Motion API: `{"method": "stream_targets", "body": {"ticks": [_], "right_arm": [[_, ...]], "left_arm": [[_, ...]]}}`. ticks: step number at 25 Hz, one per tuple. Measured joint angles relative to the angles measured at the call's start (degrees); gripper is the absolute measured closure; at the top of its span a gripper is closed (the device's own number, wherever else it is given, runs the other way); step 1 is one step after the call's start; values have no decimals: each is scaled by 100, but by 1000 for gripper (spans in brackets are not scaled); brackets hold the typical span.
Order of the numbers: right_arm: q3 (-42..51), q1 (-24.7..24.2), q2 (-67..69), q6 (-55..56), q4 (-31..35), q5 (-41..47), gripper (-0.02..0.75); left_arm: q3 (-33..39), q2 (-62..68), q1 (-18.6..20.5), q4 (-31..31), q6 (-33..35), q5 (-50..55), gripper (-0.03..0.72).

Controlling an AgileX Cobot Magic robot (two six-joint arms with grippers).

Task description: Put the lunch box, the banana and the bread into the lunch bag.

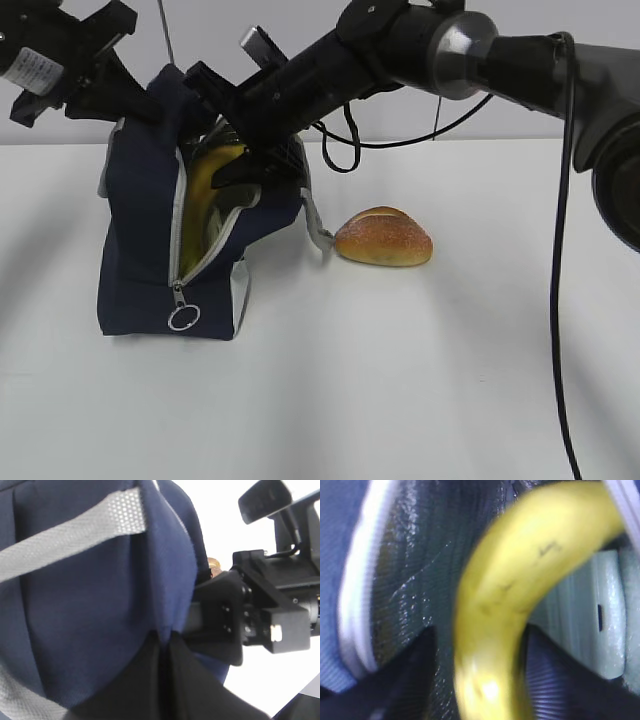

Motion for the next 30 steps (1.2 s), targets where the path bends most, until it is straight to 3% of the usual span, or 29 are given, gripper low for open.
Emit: {"method": "stream_targets", "body": {"ticks": [2, 5, 10, 17, 24, 30], "right_arm": [[-76, 0, 0, -184, 0, 0, 141], [-236, 0, 0, -413, -49, 89, 94], [-756, -76, 0, -566, -735, 807, 134], [-1897, -152, -10, -576, -2549, 1420, 166], [-2044, -213, -234, -576, -3105, 1499, 167], [-1544, -407, -671, -644, -3252, 1521, 169]], "left_arm": [[0, 0, 0, 0, 0, -11, 691], [0, 0, 0, 0, 0, -16, 691], [0, 0, 0, 0, 0, -11, 691], [0, 0, 0, 0, 0, -7, 691], [0, 0, 0, 5, 0, 5, 691], [0, 0, 0, 5, 0, 5, 691]]}}
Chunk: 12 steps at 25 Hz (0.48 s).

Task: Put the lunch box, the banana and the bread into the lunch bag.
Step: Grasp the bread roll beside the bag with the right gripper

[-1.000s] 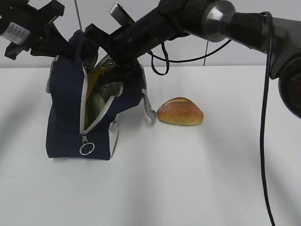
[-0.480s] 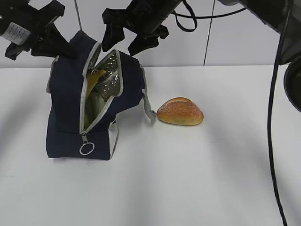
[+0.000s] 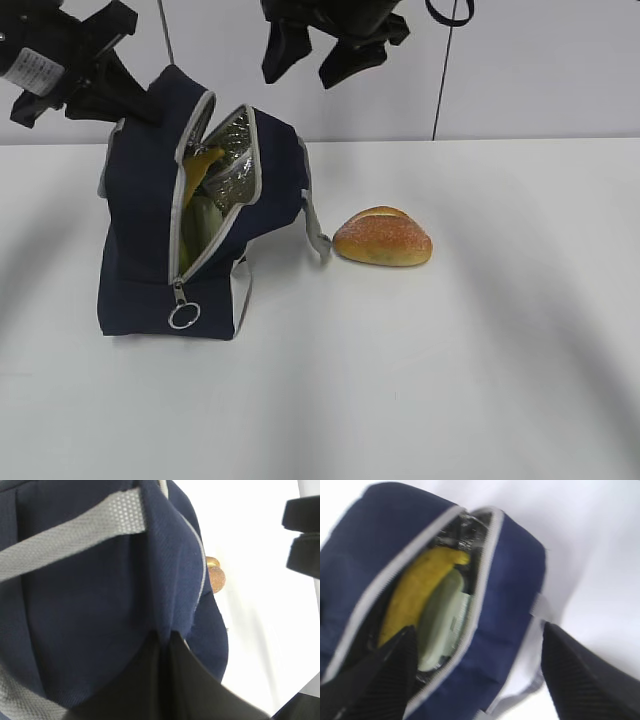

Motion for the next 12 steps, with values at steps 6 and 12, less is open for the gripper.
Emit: {"method": "stream_targets", "body": {"ticks": [6, 12], "right_arm": [[1383, -140, -625, -419, -553, 0, 169], [2694, -211, -1183, -1381, -1116, -11, 169]], "left_arm": [[0, 0, 0, 0, 0, 0, 691], [0, 0, 0, 0, 0, 5, 691]]}}
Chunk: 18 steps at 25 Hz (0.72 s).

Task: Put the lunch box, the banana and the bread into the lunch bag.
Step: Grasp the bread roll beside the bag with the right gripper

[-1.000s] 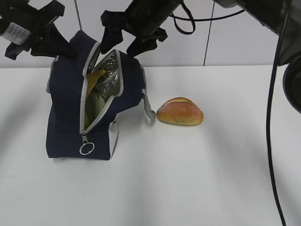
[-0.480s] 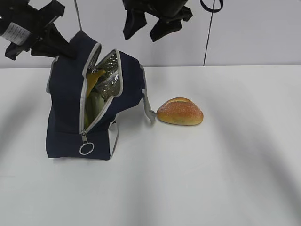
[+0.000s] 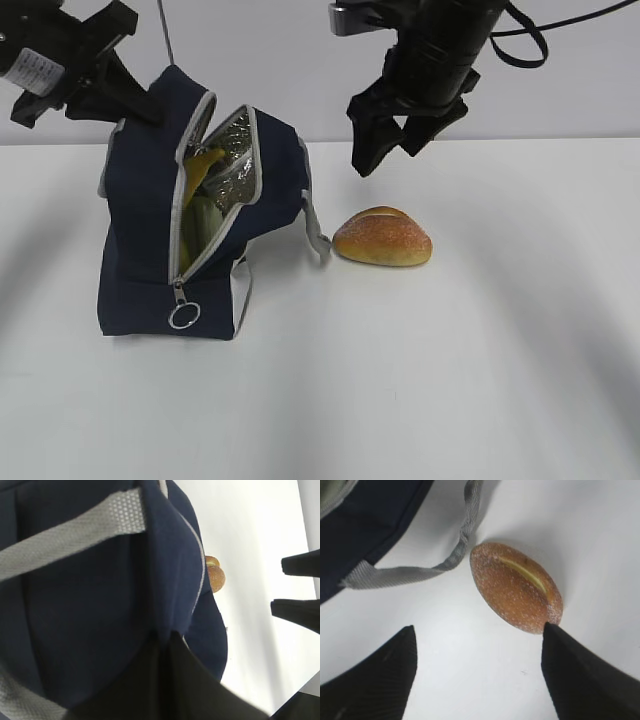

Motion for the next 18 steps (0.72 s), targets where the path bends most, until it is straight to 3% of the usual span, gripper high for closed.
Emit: {"method": "stream_targets", "body": {"ticks": [10, 18], "right_arm": [[1053, -409, -347, -1064, -26, -54, 169], [1221, -418, -359, -2033, -26, -375, 155]], "left_arm": [[0, 0, 0, 0, 0, -5, 691], [0, 0, 0, 6, 0, -5, 691]]}}
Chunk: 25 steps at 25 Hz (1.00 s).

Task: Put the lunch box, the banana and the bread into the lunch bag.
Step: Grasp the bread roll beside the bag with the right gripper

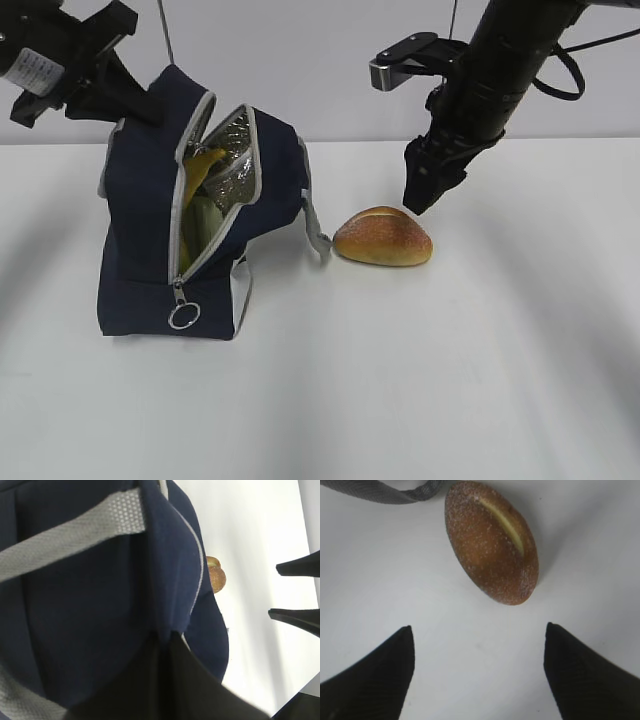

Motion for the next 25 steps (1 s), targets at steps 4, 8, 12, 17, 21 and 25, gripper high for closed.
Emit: {"method": "stream_targets", "body": {"ticks": [4, 8, 12, 17, 21, 25], "right_arm": [[0, 0, 195, -265, 0, -251, 80], [0, 0, 496, -665, 111, -501, 69], [0, 0, 781, -1197, 280, -924, 69], [-21, 0, 1120, -1505, 324, -1314, 69], [-21, 0, 1359, -1692, 577, -1449, 70], [-21, 0, 1467, -1778, 828, -1480, 127]], "left_arm": [[0, 0, 0, 4, 0, -5, 691], [0, 0, 0, 4, 0, -5, 691], [0, 0, 0, 4, 0, -5, 691], [0, 0, 0, 4, 0, -5, 691], [0, 0, 0, 4, 0, 28, 691], [0, 0, 0, 4, 0, 85, 691]]}}
